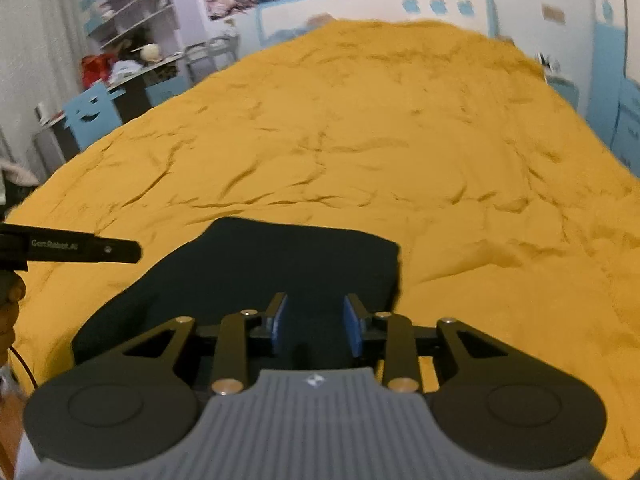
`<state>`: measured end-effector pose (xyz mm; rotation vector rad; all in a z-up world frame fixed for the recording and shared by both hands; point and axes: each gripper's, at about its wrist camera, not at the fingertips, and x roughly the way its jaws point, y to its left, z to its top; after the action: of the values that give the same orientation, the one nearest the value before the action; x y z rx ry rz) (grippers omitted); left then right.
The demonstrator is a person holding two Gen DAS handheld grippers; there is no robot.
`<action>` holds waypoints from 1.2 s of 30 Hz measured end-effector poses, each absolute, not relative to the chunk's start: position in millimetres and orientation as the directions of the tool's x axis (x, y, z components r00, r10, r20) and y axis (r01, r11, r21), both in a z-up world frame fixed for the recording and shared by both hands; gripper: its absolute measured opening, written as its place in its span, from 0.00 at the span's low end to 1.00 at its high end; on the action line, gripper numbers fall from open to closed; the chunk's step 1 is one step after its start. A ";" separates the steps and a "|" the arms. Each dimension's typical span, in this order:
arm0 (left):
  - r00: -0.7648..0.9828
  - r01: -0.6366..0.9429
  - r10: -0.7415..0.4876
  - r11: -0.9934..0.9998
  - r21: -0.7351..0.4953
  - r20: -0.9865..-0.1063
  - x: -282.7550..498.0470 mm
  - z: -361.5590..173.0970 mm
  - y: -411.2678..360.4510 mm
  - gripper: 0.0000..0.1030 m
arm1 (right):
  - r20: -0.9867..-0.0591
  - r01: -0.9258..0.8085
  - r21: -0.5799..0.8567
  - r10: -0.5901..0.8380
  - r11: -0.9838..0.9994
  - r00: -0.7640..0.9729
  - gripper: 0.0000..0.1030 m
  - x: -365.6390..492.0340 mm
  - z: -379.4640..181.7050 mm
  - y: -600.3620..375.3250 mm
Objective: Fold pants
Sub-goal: 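Lower the folded pants onto the bed and open both grippers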
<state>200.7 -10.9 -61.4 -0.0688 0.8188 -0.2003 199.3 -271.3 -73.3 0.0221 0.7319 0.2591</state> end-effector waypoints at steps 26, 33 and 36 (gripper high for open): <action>0.731 0.141 -0.098 0.990 0.008 -0.675 123.7 -73.7 -22.9 0.76 | -0.649 -0.211 -0.037 0.137 0.977 0.748 0.59 137.5 -80.4 -246.1; 0.828 0.092 -0.061 0.995 0.028 -0.557 88.5 -4.6 -18.8 0.86 | -0.516 -0.192 -0.002 0.163 0.981 0.841 0.80 95.1 -4.0 -249.7; 0.842 0.078 -0.029 0.995 0.069 -0.539 74.3 5.2 -24.7 0.86 | -0.500 -0.185 0.004 0.162 0.983 0.850 0.80 72.9 8.3 -242.1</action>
<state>74.3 -24.7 5.2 0.0894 0.5678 -0.0567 72.9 -242.1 8.3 -0.0445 0.5230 0.1829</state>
